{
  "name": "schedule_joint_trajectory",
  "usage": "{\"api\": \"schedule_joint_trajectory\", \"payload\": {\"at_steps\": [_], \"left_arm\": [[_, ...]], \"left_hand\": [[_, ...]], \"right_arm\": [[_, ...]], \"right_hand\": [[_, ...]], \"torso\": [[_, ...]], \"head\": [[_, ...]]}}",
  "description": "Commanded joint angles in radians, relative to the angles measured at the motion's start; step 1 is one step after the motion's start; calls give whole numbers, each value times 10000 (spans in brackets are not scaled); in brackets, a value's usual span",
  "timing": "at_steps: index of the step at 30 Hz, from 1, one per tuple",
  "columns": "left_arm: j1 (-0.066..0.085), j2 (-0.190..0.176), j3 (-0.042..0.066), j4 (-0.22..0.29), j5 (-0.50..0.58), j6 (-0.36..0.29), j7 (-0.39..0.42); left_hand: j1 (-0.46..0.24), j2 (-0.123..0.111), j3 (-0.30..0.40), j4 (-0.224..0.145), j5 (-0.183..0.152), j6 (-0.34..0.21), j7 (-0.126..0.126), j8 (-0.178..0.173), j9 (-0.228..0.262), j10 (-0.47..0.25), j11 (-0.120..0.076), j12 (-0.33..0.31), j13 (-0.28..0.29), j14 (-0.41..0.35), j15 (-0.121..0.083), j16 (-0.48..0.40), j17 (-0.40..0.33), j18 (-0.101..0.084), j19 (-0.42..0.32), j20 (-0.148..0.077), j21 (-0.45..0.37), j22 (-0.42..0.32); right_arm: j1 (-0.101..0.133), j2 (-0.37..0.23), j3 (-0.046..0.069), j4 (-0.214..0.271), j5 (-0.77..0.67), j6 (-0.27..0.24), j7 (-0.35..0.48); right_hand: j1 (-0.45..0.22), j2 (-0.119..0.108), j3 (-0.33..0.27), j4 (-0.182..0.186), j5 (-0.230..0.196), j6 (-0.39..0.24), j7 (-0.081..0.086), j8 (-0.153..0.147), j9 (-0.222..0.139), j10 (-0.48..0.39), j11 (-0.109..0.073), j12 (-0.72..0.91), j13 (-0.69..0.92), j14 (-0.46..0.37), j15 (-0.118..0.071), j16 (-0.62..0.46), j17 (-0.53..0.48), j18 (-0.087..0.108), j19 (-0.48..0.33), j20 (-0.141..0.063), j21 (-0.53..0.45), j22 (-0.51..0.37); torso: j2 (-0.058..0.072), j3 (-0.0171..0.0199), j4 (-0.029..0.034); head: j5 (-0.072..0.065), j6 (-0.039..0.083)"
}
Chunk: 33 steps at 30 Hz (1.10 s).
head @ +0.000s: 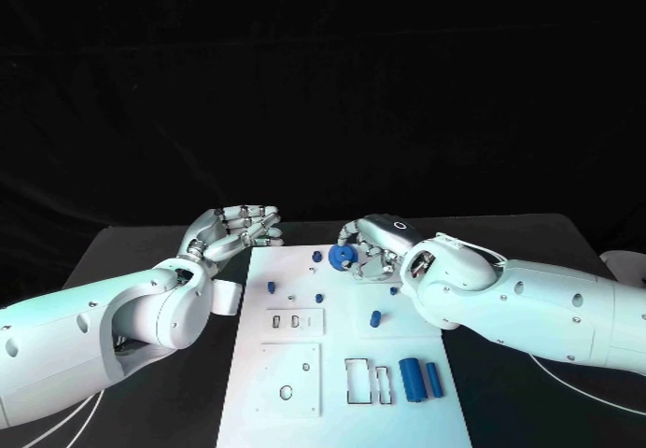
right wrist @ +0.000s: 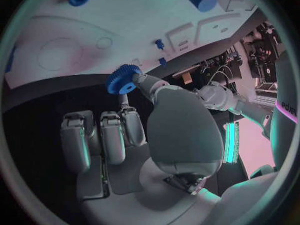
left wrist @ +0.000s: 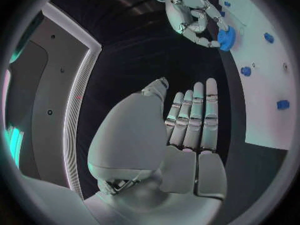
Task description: Assemble the parts on the task board
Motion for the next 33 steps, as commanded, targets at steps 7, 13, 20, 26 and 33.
{"api": "schedule_joint_trajectory", "payload": {"at_steps": [7, 13, 20, 26, 33], "left_arm": [[17, 51, 9, 32, 24, 142, 54], [17, 83, 10, 43, 24, 141, 69], [18, 89, 10, 52, 24, 128, 76], [18, 89, 10, 54, 24, 130, 72], [19, 87, 10, 51, 24, 137, 61]], "left_hand": [[-9, -45, 44, 2, -43, -18, 109, -65, -10, -57, 28, -46, -3, -45, 7, -23, 16, 64, -81, -14, 66, 14], [-3, -41, 53, -1, -41, -18, 108, -66, -11, -57, 29, -50, -3, -48, 8, -25, 19, 64, -89, -13, 70, 16], [0, -37, 59, -3, -40, -17, 107, -66, -11, -55, 28, -51, -2, -50, 9, -26, 22, 64, -94, -13, 73, 18], [3, -36, 66, -5, -40, -14, 106, -65, -11, -51, 28, -52, -1, -54, 9, -27, 25, 64, -103, -11, 77, 21], [3, -36, 66, -5, -40, -14, 106, -65, -11, -51, 28, -52, -1, -54, 9, -27, 25, 64, -103, -11, 77, 21]], "right_arm": [[-78, 714, -20, -340, -938, -245, -211], [-291, 1265, -59, -787, -1031, -214, -224], [-518, 1682, -78, -1266, -1206, -194, -290], [-601, 1890, -81, -1570, -1296, -196, -331], [-633, 2020, -81, -1761, -1322, -110, -334]], "right_hand": [[-139, -31, 79, 11, -113, 288, -244, -44, -23, 46, 6, 13, 813, 1009, -82, 37, 2407, -134, 792, -67, 45, 2338], [-192, -57, 91, 17, -146, 269, -236, -84, -43, 35, 10, 0, 800, 1005, -82, 33, 2389, -132, 787, -71, 40, 2333], [-215, -68, 96, 20, -156, 259, -232, -102, -51, 27, 13, -9, 792, 1005, -81, 33, 2389, -129, 777, -71, 31, 2321], [-238, -82, 100, 23, -165, 248, -228, -122, -60, 6, 17, -31, 768, 1002, -79, 28, 2374, -127, 772, -71, 25, 2314], [-285, -111, 101, 28, -179, 231, -218, -155, -75, -12, 24, -50, 750, 997, -74, 23, 2355, -124, 763, -70, 17, 2304]], "torso": [[30, -2, 42], [41, 9, 56], [47, 10, 79], [46, 17, 78], [34, 16, 46]], "head": [[20, -18], [35, -38], [41, -66], [48, -76], [64, -93]]}}
